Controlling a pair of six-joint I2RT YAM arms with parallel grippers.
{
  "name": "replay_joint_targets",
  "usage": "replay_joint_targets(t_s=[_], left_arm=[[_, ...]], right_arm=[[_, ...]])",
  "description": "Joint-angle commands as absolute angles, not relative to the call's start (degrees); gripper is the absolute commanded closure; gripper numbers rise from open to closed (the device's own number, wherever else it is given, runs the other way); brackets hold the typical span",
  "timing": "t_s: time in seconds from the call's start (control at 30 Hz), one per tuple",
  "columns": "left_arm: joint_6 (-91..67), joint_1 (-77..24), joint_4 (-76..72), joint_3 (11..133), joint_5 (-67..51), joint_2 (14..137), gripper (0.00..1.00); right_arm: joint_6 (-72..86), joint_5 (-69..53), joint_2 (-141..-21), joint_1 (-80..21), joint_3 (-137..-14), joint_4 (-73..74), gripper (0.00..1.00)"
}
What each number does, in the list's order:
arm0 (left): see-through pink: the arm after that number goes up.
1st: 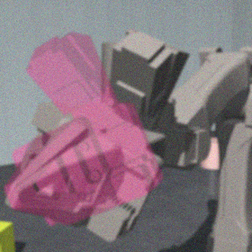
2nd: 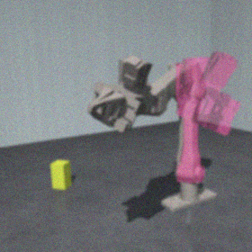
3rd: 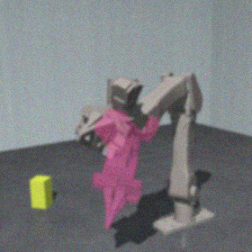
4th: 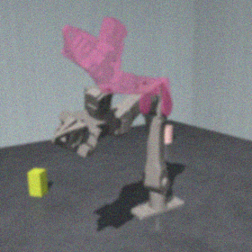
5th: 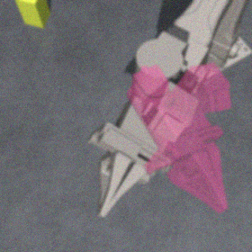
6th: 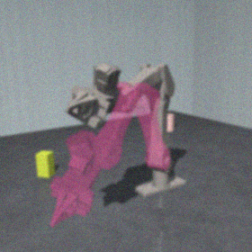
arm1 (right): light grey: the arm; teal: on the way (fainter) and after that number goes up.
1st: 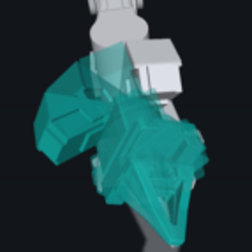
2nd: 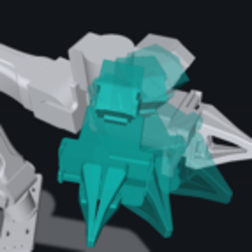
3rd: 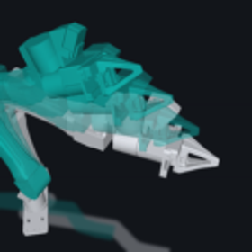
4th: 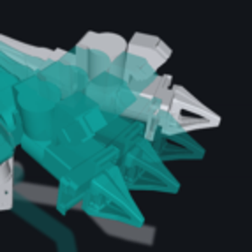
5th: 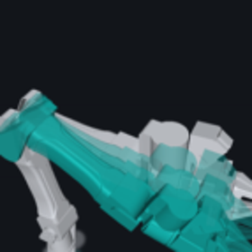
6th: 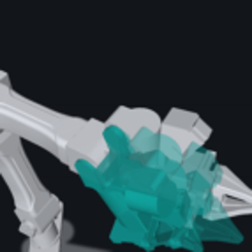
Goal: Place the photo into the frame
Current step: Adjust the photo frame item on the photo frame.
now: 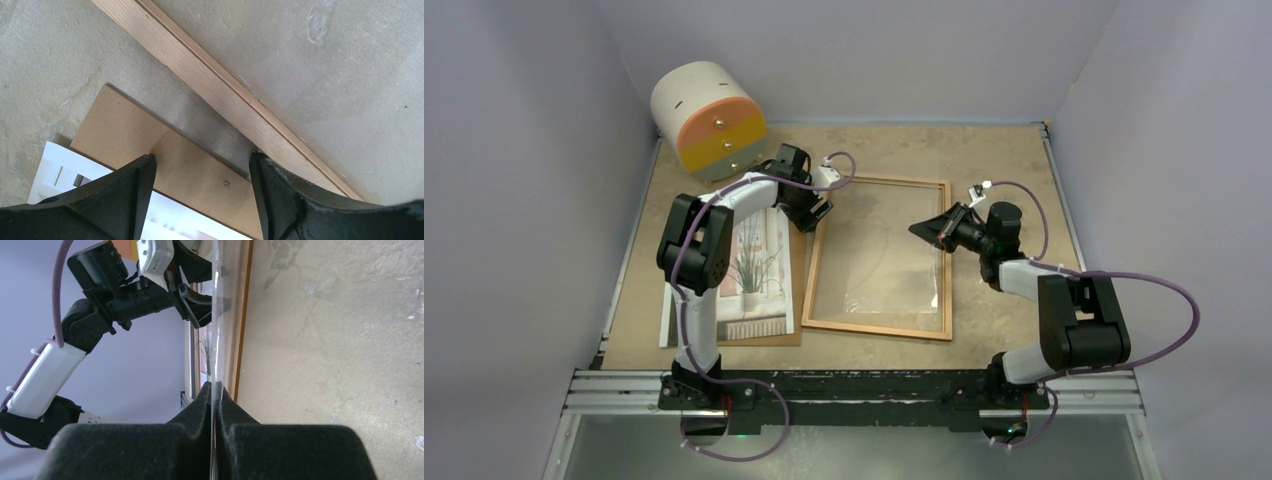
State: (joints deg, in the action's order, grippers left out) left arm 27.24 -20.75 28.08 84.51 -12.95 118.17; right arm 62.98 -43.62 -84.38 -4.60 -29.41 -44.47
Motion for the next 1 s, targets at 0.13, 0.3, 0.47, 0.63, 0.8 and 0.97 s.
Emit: replay_joint_targets(t_s=[0.13, 0.3, 0.47, 0.63, 0.8, 0.97], left_arm=[[27.87, -21.27, 30.15, 82.73, -16.79, 118.52, 0.3], [28.54, -21.27, 30.24, 82.49, -16.52, 118.6, 0.3], [28.7, -21.27, 30.32, 82.73, -16.36, 118.48, 0.3], [28.73, -21.26, 30.63, 83.61, -16.35, 118.51, 0.3], [28.41, -21.27, 30.7, 83.85, -16.52, 118.65, 0.31], [28.26, -21.27, 30.59, 83.76, -16.74, 118.61, 0.31]], right_arm=[[58.21, -39.38, -83.67, -5.16, -32.57, -36.15, 1.0], [57.75, -38.31, -83.93, -4.93, -33.35, -35.12, 1.0], [56.27, -37.96, -84.21, -4.74, -34.34, -33.49, 1.0], [50.42, -35.73, -82.79, -4.75, -35.89, -26.84, 1.0], [48.56, -33.69, -81.18, -4.74, -37.22, -23.5, 1.0], [48.53, -35.05, -81.66, -4.7, -38.3, -23.21, 1.0]])
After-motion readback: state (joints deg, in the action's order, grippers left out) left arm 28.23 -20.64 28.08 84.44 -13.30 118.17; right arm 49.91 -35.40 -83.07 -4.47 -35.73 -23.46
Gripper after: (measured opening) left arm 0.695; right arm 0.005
